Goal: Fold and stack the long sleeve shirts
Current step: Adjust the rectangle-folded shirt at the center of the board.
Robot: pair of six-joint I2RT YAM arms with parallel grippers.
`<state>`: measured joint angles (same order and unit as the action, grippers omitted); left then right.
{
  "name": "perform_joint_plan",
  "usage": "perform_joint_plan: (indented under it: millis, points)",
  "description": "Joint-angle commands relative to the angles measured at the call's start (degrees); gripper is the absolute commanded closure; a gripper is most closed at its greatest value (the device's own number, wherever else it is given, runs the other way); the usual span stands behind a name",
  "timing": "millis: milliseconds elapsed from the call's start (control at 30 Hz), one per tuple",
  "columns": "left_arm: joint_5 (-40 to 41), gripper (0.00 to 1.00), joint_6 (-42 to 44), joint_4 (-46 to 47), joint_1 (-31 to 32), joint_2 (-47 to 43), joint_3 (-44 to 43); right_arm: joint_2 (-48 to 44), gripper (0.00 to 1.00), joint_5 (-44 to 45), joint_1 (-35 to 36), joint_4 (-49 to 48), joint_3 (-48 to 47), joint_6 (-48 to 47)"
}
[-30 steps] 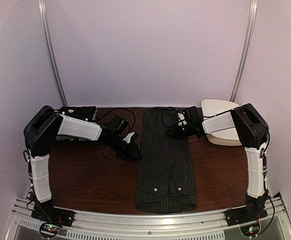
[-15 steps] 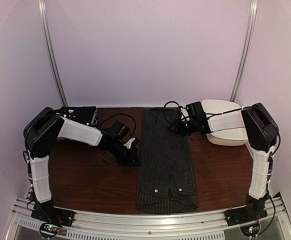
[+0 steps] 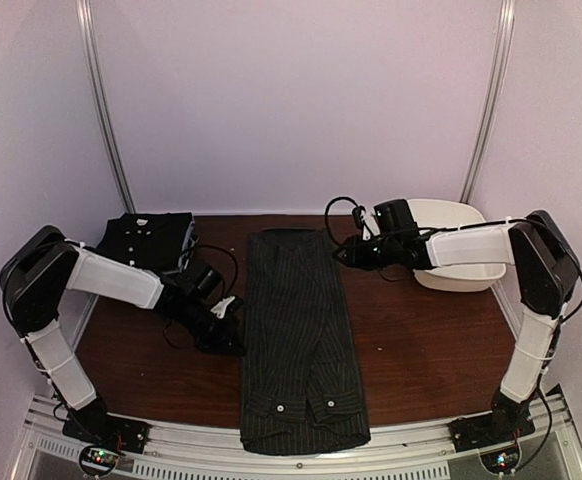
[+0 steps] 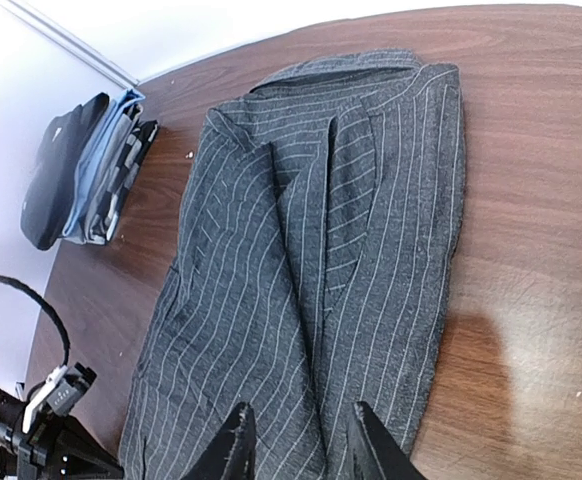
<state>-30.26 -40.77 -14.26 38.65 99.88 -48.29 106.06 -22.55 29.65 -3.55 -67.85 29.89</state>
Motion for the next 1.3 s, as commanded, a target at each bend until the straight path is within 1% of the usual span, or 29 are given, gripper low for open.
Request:
perform_joint_plan:
  millis: [0,67,133,200,267,400,567,767,900,1133,1267]
  points:
    - [1.6,1.00,2.9,-2.4,-2.5,-2.0,1.2,-1.3,0.67,1.4,1.4,0.3,1.0,0.0]
    - [2.6,0.88,4.3,-5.0,-2.6,-2.3,-0.5,-1.2,0.66,1.5,1.7,0.6,1.0,-0.1]
    - [4.9,0.82,5.4,-7.7,-2.6,-3.5,-2.7,-1.6,0.67,1.7,1.8,1.2,1.0,-0.3]
    - [7.5,0.77,6.3,-10.1,-2.6,-5.1,-6.0,-2.1,0.66,2.1,1.8,1.9,1.1,-0.7]
    - [8.9,0.74,7.2,-12.1,-2.6,-5.5,-10.1,-2.6,0.66,2.5,1.8,2.6,0.8,-1.1]
    - [5.0,0.75,8.2,-10.7,-2.5,-3.7,-17.4,-3.8,0.66,3.0,1.8,3.2,0.4,-1.4]
    - [1.4,0.79,7.9,-7.6,-1.7,4.1,-25.5,-5.4,0.66,3.2,1.9,4.8,1.1,-1.3]
    - [1.7,0.81,9.9,-5.9,-2.3,16.7,-34.7,-8.9,0.66,4.0,1.9,6.2,3.5,-1.4]
    - [2.9,0.83,11.4,-6.0,-3.6,23.3,-40.1,-11.7,0.66,5.4,1.9,8.1,5.2,-1.9]
    - [4.8,0.84,13.2,-6.1,-5.9,30.5,-48.8,-16.2,0.65,5.8,1.9,8.6,8.8,-1.2]
    - [4.1,0.83,13.5,-6.2,-6.5,32.8,-53.0,-17.8,0.65,5.7,1.9,9.0,10.1,-0.7]
